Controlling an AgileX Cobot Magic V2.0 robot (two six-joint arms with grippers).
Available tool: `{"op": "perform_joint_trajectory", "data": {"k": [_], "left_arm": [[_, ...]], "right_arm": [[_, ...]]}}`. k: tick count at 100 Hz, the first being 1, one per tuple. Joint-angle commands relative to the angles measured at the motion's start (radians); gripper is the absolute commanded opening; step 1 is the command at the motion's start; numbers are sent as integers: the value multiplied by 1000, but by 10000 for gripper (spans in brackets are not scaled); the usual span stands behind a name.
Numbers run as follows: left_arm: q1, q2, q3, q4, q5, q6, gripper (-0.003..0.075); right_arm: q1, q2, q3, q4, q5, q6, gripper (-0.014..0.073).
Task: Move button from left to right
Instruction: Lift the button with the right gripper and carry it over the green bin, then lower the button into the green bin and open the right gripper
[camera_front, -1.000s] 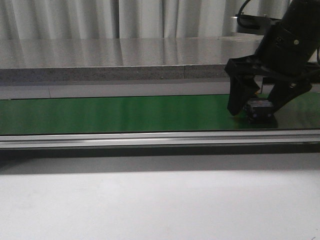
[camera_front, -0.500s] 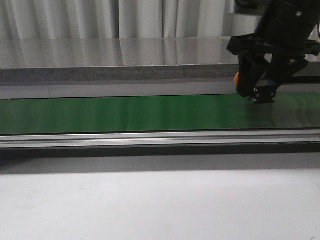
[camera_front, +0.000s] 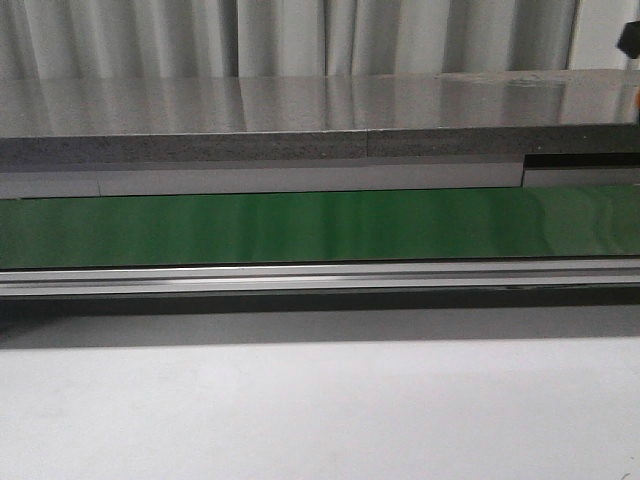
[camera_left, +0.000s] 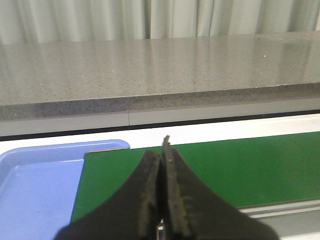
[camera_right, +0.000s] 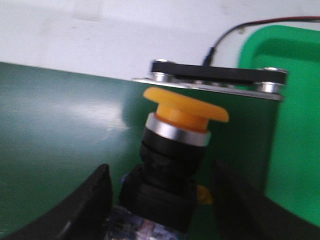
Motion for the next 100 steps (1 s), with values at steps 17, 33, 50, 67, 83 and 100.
{"op": "perform_joint_trajectory", "data": {"k": [17,33,50,67,83,100], "left_arm": [[-4,7,-30,-11,-83,-4,-20],[-4,7,-30,-11,-83,-4,-20],[-4,7,-30,-11,-83,-4,-20],[-4,7,-30,-11,-83,-4,-20],[-4,7,-30,-11,-83,-4,-20],[-4,7,-30,-11,-83,-4,-20]], "right_arm": [[-185,-55,-32,-7,-83,-97,78],[-253,-34,-32,3,-131,-199,78],[-280,26,-32,19,-130,-344,78],[-293,78,-32,24,-140,-428,78],[-313,118,-34,25,-148,-454,78],[-349,164,-34,50,-142,-454,78]]}}
